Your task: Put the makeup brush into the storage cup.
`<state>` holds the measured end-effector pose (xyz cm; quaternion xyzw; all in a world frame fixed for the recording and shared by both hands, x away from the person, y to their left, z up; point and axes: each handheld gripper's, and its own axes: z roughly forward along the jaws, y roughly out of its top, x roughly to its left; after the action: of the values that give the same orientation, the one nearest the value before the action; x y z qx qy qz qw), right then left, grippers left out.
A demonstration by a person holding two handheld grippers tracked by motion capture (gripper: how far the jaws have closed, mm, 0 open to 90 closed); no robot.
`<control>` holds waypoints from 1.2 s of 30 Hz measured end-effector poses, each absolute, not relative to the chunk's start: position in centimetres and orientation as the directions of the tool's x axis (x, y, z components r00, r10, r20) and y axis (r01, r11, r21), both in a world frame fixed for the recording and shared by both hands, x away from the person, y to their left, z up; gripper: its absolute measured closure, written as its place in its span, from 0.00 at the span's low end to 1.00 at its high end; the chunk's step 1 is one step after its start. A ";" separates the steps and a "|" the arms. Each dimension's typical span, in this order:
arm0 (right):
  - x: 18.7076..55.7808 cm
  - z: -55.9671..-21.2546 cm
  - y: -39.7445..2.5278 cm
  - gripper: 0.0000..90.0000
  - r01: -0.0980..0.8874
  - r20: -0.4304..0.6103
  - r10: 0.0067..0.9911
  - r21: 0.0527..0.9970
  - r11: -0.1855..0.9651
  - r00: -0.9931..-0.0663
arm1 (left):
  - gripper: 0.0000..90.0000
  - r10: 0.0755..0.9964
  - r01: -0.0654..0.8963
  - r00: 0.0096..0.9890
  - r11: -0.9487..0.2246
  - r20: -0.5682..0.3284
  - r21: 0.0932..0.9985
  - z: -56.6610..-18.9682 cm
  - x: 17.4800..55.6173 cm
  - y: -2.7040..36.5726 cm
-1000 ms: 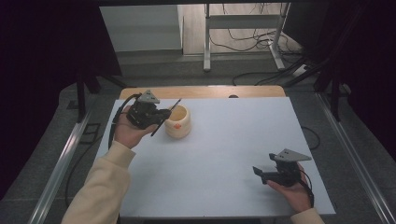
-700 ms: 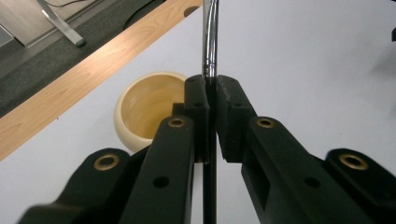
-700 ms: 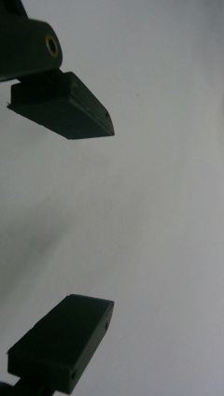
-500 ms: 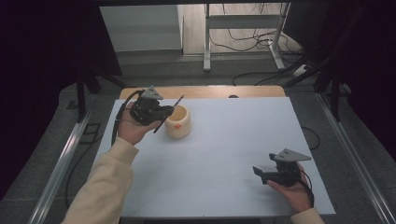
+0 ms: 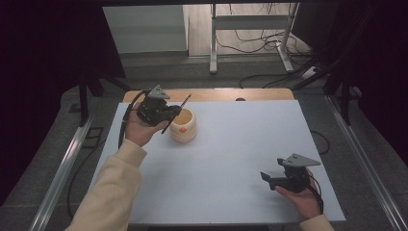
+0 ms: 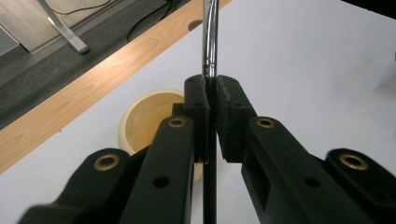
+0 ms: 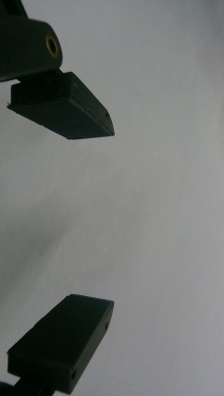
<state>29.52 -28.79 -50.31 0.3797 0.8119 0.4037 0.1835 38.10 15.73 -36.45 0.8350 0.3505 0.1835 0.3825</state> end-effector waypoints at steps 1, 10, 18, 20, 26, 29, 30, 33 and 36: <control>29.5 -50.3 -28.8 0.15 0.469 0.010 0.765 0.795 0.384 -0.644 | 0.93 0.726 0.446 0.686 -0.462 0.039 0.767 -36.4 38.2 15.7; 29.5 -50.3 -28.9 0.15 0.468 0.009 0.766 0.796 0.384 -0.643 | 0.93 0.738 0.448 0.674 -0.450 0.039 0.772 -36.4 38.6 15.6; 29.5 -50.3 -28.9 0.15 0.470 0.009 0.766 0.795 0.385 -0.643 | 0.93 0.742 0.442 0.669 -0.448 0.047 0.777 -36.3 39.0 15.3; 29.5 -50.3 -28.9 0.15 0.469 0.009 0.766 0.795 0.385 -0.643 | 0.93 0.743 0.442 0.668 -0.447 0.047 0.778 -36.2 39.0 15.2; 29.6 -50.3 -28.9 0.15 0.469 0.009 0.766 0.795 0.384 -0.643 | 0.93 0.746 0.437 0.664 -0.444 0.053 0.782 -36.0 39.2 15.1; 29.6 -50.3 -28.8 0.15 0.469 0.009 0.765 0.795 0.385 -0.644 | 0.93 0.748 0.429 0.661 -0.436 0.054 0.791 -35.9 39.2 15.0; 29.6 -50.3 -28.9 0.15 0.468 0.008 0.765 0.795 0.385 -0.644 | 0.93 0.749 0.426 0.660 -0.435 0.056 0.793 -35.9 39.2 15.0; 29.6 -50.3 -28.9 0.15 0.465 0.005 0.766 0.797 0.385 -0.643 | 0.93 0.750 0.421 0.659 -0.432 0.059 0.798 -35.9 39.3 14.9; 29.6 -50.3 -28.9 0.15 0.465 0.006 0.765 0.797 0.386 -0.644 | 0.93 0.752 0.419 0.657 -0.428 0.059 0.801 -35.8 39.5 14.8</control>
<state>29.56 -28.89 -50.33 0.3791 0.8115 0.4042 0.1853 39.51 14.85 -35.84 0.8188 0.3574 0.2093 0.3975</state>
